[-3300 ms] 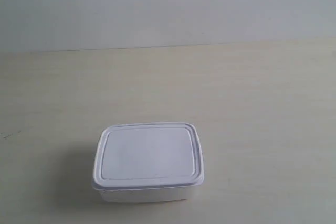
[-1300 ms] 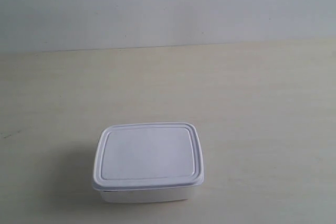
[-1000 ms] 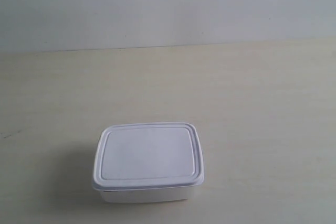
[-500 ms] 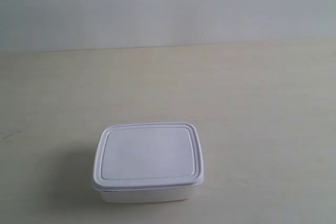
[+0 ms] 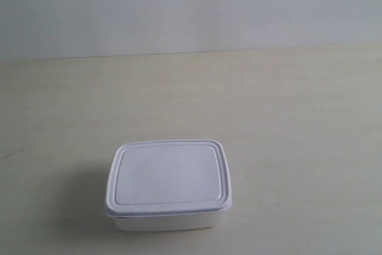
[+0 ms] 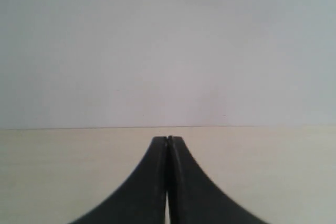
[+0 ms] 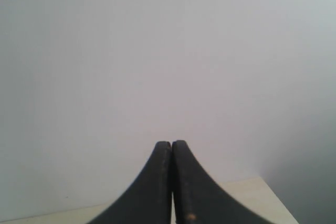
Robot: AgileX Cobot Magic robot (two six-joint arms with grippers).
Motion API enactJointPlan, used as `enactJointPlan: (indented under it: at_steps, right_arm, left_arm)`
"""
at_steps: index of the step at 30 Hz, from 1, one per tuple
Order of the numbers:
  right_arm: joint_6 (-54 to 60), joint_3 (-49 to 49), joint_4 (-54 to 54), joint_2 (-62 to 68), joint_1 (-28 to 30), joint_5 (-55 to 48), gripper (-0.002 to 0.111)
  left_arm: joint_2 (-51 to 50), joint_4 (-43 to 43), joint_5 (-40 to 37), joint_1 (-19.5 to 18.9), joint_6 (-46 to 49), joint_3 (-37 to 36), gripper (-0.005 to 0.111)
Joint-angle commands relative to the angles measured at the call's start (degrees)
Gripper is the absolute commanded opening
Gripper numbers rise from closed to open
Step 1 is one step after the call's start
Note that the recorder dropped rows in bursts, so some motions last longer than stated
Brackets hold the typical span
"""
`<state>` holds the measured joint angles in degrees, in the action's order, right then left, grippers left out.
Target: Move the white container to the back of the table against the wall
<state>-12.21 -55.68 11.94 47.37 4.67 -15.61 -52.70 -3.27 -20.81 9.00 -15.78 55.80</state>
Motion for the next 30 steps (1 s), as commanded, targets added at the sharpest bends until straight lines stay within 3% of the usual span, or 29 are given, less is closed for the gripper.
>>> enactJointPlan:
  at_steps: [1,6,10,16,20,26,30]
  right_arm:
    - [-1.8,-0.3,-1.4,0.0,-0.1,2.1,0.000]
    - [-9.8,-0.3,-13.5,-0.4,-3.8,-1.6,0.000]
    - [5.7,-0.3,-21.7,2.1,-10.1,-10.7,0.000]
    - [27.0,0.0,-39.9,8.7,-16.8,-28.6,0.000]
    - [37.1,0.4,-46.9,13.5,-19.6,-36.2,0.000]
    - [39.1,0.4,-50.2,19.5,-23.3,-41.7,0.000]
    - [40.5,0.4,-50.2,24.4,-29.2,-42.8,0.000]
  left_arm:
    - [-1.0,0.1,3.7,1.9,-0.3,-0.2,0.000]
    - [-2.4,-0.1,-3.2,3.7,0.8,-0.3,0.000]
    - [-2.7,-0.3,-11.9,6.4,3.7,-0.3,0.000]
    - [-3.4,-0.1,-20.6,13.5,5.1,-1.4,0.000]
    - [-5.7,3.9,-22.3,17.6,5.2,-5.0,0.000]
    - [-9.5,10.8,-22.3,21.8,5.4,-10.0,0.000]
    - [-11.0,18.5,-16.6,25.2,7.3,-14.3,0.000]
